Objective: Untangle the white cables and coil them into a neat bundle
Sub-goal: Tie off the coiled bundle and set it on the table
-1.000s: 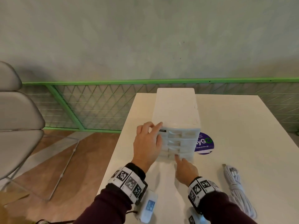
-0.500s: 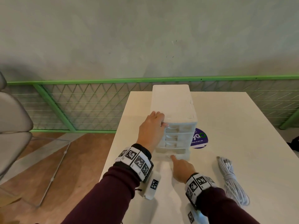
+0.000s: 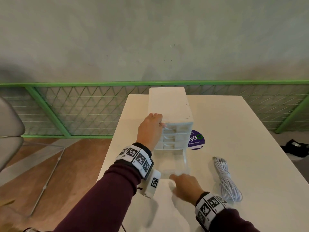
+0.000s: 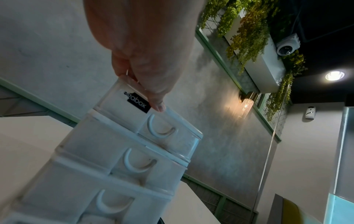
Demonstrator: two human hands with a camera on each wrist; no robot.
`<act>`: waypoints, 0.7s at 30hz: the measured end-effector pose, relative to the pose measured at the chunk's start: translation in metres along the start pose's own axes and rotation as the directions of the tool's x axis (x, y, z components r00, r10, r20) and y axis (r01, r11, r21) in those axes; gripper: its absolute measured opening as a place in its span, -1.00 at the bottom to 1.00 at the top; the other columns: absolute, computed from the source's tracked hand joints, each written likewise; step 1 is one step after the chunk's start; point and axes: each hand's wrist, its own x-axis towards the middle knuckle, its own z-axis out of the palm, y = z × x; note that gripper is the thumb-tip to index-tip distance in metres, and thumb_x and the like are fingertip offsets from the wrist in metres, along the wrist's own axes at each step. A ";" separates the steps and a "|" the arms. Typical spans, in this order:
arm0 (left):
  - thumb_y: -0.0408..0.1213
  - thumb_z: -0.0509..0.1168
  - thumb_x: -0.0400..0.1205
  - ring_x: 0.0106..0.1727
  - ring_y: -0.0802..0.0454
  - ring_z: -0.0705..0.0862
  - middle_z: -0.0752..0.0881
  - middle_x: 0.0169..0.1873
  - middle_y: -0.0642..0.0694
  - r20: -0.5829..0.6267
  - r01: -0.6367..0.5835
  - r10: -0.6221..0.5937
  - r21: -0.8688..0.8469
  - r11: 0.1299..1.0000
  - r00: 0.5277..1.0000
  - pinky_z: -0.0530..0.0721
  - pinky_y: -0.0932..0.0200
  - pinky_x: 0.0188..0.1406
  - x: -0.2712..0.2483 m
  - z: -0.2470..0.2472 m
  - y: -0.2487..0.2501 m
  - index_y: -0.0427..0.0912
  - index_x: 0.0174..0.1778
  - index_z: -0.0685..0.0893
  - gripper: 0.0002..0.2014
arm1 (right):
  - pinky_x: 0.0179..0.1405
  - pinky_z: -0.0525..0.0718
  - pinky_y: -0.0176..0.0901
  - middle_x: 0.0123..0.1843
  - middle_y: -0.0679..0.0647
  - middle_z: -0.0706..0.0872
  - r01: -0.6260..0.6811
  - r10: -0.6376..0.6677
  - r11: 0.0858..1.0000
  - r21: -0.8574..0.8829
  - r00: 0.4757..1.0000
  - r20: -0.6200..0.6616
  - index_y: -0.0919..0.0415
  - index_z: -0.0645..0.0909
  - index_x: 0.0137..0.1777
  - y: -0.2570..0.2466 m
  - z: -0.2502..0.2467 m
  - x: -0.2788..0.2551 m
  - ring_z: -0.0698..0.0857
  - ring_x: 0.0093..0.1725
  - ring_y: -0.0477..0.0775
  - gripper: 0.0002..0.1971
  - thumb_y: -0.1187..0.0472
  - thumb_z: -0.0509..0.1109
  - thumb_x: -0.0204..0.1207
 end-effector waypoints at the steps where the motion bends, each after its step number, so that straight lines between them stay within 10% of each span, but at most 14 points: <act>1: -0.26 0.19 0.68 -0.22 0.05 0.39 0.41 -0.27 -0.01 0.000 -0.002 0.002 0.005 1.000 1.000 0.30 0.20 -0.30 0.000 -0.001 0.000 -0.28 -0.09 0.55 -0.85 | 0.02 0.60 -0.04 0.16 0.16 0.69 -0.020 0.022 0.999 0.030 0.996 -0.087 0.16 0.43 0.34 0.001 -0.004 0.003 0.67 0.10 0.21 -0.65 0.23 0.14 0.56; 7: -0.23 0.22 0.67 -0.25 0.01 0.40 0.44 -0.27 -0.05 0.020 0.012 -0.012 0.010 1.000 1.000 0.31 0.18 -0.30 0.003 -0.003 0.001 -0.28 -0.12 0.54 -0.83 | -0.17 0.48 -0.08 0.24 0.17 0.55 -0.016 0.010 0.999 -0.046 0.992 -0.129 0.15 0.50 0.33 0.013 -0.009 0.020 0.54 0.22 0.19 -0.70 0.23 0.15 0.64; 14: -0.21 0.22 0.67 -0.28 0.00 0.41 0.40 -0.31 -0.01 0.031 0.015 -0.016 0.015 1.000 0.999 0.31 0.17 -0.32 0.005 -0.001 0.002 -0.27 -0.13 0.53 -0.82 | -0.09 0.63 -0.06 -0.26 0.10 0.57 0.086 -0.086 0.993 -0.083 0.996 0.004 0.30 0.66 0.04 0.012 -0.004 -0.002 0.57 -0.17 0.16 -0.73 0.34 0.12 0.53; 21: -0.19 0.25 0.65 -0.29 -0.05 0.43 0.47 -0.28 -0.09 0.020 0.018 -0.018 0.000 1.000 1.000 0.32 0.15 -0.32 0.005 0.002 0.000 -0.20 -0.21 0.45 -0.80 | 0.07 0.57 -0.16 0.06 -0.02 0.76 0.091 -0.091 0.992 0.090 0.996 -0.006 0.02 0.66 0.20 0.021 -0.004 -0.033 0.68 0.11 0.05 -0.66 0.01 0.31 0.46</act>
